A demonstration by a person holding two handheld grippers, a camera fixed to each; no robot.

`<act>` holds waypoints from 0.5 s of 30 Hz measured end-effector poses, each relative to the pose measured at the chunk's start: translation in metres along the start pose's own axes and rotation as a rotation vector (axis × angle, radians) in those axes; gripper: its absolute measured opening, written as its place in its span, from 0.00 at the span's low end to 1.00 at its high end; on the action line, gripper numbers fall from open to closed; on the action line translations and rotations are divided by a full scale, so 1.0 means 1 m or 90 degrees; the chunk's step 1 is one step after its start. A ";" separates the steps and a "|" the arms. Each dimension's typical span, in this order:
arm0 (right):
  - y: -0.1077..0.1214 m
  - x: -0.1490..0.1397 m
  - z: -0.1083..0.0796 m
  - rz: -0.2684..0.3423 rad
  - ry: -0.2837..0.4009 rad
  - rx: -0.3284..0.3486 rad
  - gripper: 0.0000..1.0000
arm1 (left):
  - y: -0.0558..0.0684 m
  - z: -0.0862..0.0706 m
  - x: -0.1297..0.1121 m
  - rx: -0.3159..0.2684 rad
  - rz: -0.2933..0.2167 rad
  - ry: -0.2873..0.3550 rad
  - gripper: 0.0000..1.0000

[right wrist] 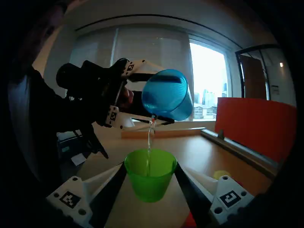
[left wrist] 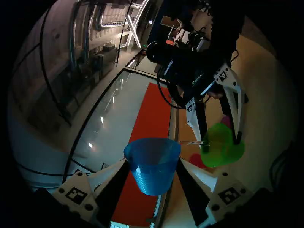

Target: Pour water

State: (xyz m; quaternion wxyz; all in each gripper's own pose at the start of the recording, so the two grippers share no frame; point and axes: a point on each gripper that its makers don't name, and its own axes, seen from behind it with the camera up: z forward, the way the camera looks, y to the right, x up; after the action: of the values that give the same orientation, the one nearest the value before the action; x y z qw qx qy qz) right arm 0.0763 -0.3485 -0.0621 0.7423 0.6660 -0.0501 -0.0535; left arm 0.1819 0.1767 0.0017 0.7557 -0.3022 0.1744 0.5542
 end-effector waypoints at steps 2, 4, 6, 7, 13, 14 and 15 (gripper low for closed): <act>0.000 0.000 0.000 -0.001 0.000 -0.001 0.92 | -0.001 0.000 0.000 0.001 0.003 0.000 0.83; 0.000 0.000 0.000 -0.001 -0.001 0.000 0.92 | -0.002 -0.001 0.000 0.002 0.005 -0.001 0.83; -0.001 0.000 0.000 -0.001 -0.001 0.000 0.92 | -0.003 -0.001 0.000 0.003 0.008 -0.002 0.83; -0.001 0.000 0.000 -0.002 0.000 0.000 0.92 | -0.003 -0.002 0.000 0.004 0.009 -0.003 0.83; 0.000 0.000 0.000 -0.002 0.001 0.000 0.92 | -0.002 -0.002 -0.001 0.003 0.014 -0.005 0.83; 0.000 0.000 0.000 -0.002 0.001 0.000 0.92 | -0.002 -0.002 -0.001 0.004 0.014 -0.006 0.83; -0.001 0.000 0.000 -0.002 0.001 0.000 0.92 | -0.002 -0.002 -0.001 0.004 0.015 -0.006 0.83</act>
State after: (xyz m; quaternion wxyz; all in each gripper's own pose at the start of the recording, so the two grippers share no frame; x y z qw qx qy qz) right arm 0.0768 -0.3483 -0.0627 0.7424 0.6660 -0.0488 -0.0543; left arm 0.1834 0.1748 0.0012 0.7510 -0.2954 0.1760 0.5638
